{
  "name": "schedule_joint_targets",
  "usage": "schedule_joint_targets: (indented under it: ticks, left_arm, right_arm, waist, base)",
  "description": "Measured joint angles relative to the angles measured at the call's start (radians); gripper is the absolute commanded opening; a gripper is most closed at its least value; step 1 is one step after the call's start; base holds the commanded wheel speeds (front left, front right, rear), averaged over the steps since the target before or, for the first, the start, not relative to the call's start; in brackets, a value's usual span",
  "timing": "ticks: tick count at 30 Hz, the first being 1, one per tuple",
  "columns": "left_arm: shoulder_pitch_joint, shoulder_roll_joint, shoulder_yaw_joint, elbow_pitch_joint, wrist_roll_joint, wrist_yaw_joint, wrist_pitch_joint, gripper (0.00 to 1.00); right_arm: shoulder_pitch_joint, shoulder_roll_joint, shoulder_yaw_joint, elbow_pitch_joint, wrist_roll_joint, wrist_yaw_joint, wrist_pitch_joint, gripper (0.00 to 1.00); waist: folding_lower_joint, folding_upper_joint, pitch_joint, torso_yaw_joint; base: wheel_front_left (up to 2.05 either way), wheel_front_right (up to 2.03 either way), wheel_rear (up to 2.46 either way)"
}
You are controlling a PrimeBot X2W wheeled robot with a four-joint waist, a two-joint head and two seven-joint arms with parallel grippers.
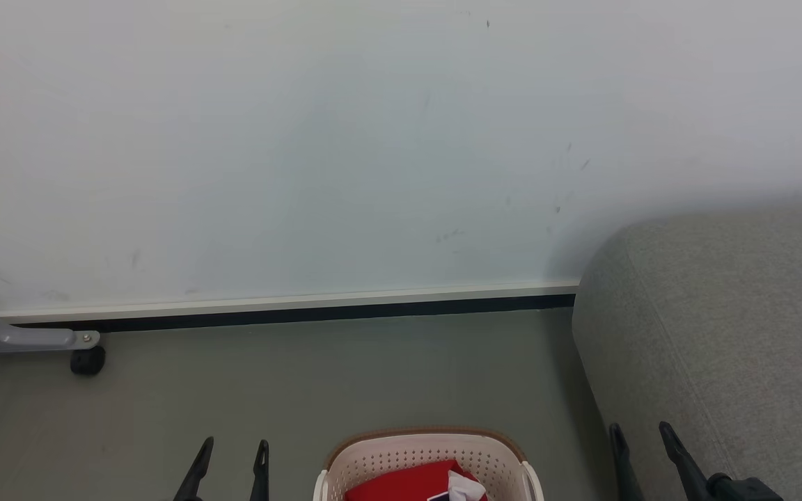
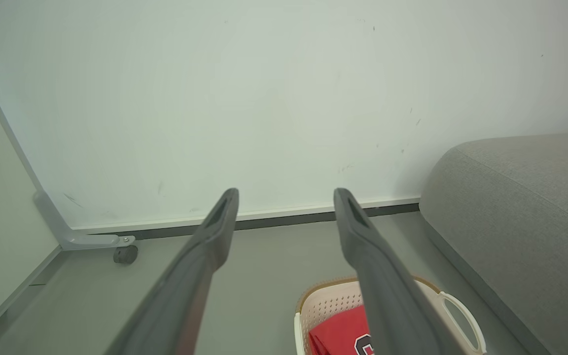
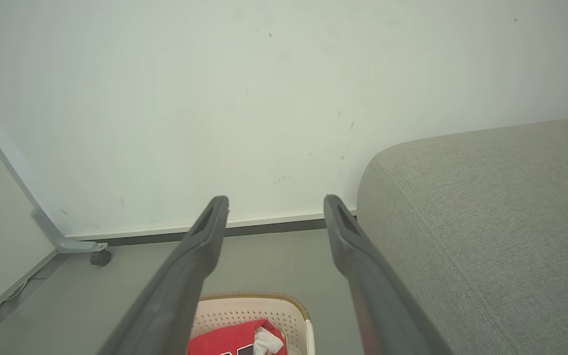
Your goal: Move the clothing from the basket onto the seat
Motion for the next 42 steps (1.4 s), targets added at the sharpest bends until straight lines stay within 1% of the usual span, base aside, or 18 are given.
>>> schedule_joint_targets:
  ticks: [13,20,28,34,42]
  left_arm:
    - [0.001,-0.003,0.011,-0.002,0.007,-0.001,0.0,1.0]
    - [0.0,-0.004,0.01,-0.015,0.02,-0.009,0.0,1.0]
    - [-0.065,-0.005,-0.007,-0.013,0.052,-0.01,0.0,1.0]
    - [-0.124,-0.013,-0.05,0.025,0.075,-0.028,0.0,1.0]
    - [-0.239,-0.04,-0.117,0.107,0.116,-0.053,0.004,1.0]
  right_arm:
    - [0.001,0.0,0.0,-0.007,0.0,0.007,0.0,1.0]
    - [-0.001,0.0,-0.002,-0.032,0.0,0.008,0.0,1.0]
    - [-0.043,-0.013,-0.031,-0.065,-0.008,0.009,0.0,1.0]
    - [-0.107,-0.015,-0.052,-0.098,-0.016,0.007,0.0,1.0]
    - [-0.191,-0.016,-0.082,-0.123,-0.016,0.007,0.0,1.0]
  waist:
    - [0.0,0.0,0.007,-0.005]
    - [0.0001,0.0,0.045,-0.012]
    - [0.0002,0.0001,0.123,-0.023]
    - [0.0002,0.0001,0.2,-0.042]
    - [0.0003,0.0001,0.311,-0.078]
  base:
    - [0.0,0.0,0.0]
    - [0.0,0.0,0.0]
    - [0.0,0.0,0.0]
    - [0.0,0.0,0.0]
    - [0.0,0.0,0.0]
